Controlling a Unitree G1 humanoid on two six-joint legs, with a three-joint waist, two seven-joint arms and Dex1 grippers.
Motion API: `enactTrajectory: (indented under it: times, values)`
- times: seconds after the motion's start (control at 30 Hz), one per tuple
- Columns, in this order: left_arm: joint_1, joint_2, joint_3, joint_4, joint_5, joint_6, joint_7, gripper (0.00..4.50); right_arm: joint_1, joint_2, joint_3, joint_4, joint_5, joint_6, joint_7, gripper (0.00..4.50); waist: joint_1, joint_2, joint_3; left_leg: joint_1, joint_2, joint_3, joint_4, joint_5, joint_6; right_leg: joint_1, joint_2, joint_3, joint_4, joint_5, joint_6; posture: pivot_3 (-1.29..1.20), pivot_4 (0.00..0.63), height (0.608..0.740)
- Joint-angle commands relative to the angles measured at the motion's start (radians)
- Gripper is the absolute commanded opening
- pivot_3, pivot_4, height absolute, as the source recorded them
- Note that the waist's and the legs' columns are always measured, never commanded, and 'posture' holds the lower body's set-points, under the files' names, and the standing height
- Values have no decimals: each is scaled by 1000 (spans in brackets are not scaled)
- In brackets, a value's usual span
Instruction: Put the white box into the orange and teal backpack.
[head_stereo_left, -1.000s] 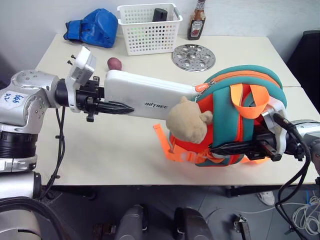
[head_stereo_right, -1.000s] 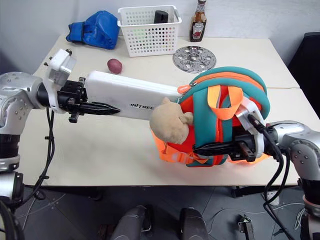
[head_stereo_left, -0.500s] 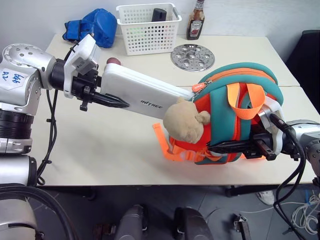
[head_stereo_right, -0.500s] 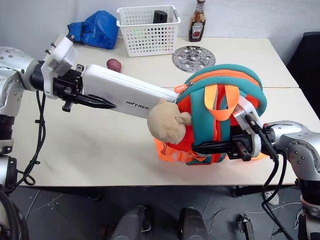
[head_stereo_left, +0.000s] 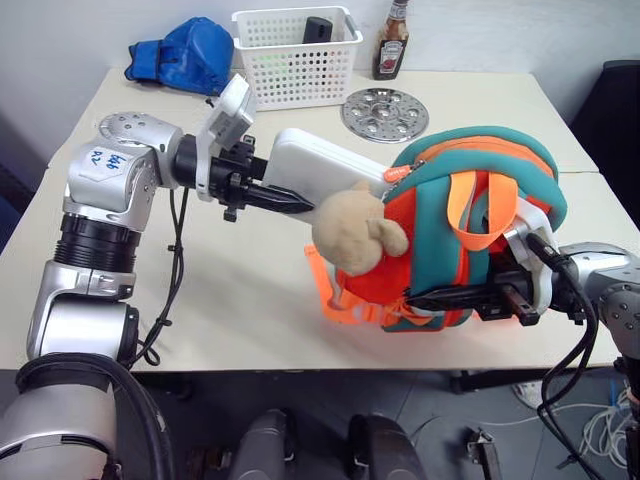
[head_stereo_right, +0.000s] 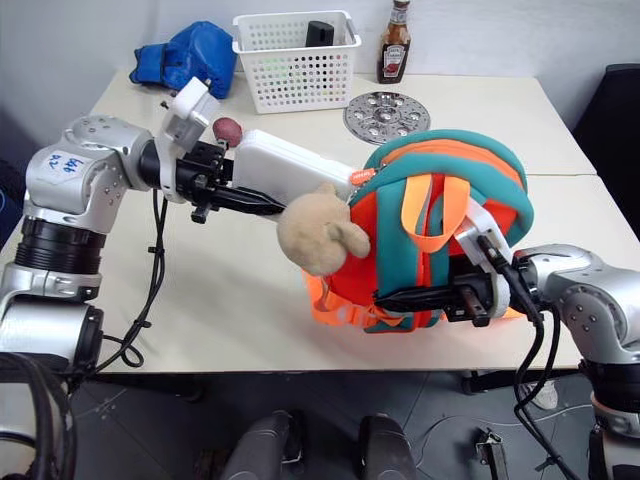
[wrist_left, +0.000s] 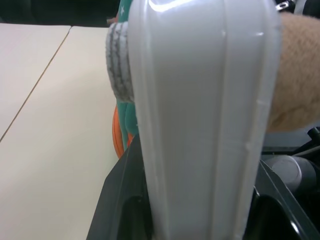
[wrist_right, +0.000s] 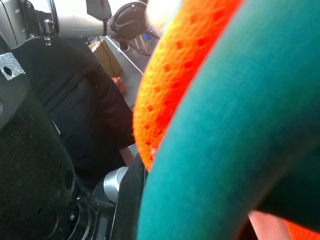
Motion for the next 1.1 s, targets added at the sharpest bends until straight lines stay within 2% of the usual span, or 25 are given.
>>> enactTrajectory:
  times: [0.03,0.3,0.43,0.57,0.7,0.8,1.0,1.1]
  values:
    - [-32,-21,59,-32,-34,13,39,1396,-1,6,-8,-32,20,-3,-5,11,0,0,0,0,0,0,0,0,0,0,0,0,0,0,0,0,150,740]
    - [146,-175,-14,-249,-13,53,198,1396,-11,26,-7,-31,24,-4,-30,11,3,0,0,0,0,-1,4,0,0,1,0,0,1,0,1,0,150,740]
    - [211,-285,-68,-241,41,9,299,1396,-7,38,-18,-40,40,4,-51,11,6,0,0,0,0,-2,6,-1,1,2,0,-1,1,0,1,0,150,740]
    - [211,-371,-77,-178,66,-21,358,1396,2,47,-19,-46,44,3,-69,11,6,0,0,-1,0,-2,7,-1,2,3,-1,-1,1,0,1,0,150,740]
    - [186,-415,-65,-132,69,-16,385,1396,6,59,-17,-50,44,-2,-92,11,11,0,0,-1,0,-3,8,-2,2,3,-1,-1,0,0,1,0,150,740]
    - [180,-369,-27,-170,35,30,362,2351,6,69,-14,-42,37,-7,-110,0,11,0,0,-1,0,-3,8,-2,2,3,-1,-1,1,0,1,0,150,740]
    - [244,-184,24,-355,-36,109,278,4181,0,98,-8,-25,20,-17,-146,0,-1,1,0,0,2,-3,7,-3,-1,3,1,-2,1,0,1,0,150,740]
    - [273,-92,73,-436,-91,150,245,4181,-3,112,2,-15,4,-24,-159,0,-1,0,0,0,3,-3,7,-3,-1,3,1,-1,1,0,1,0,150,740]
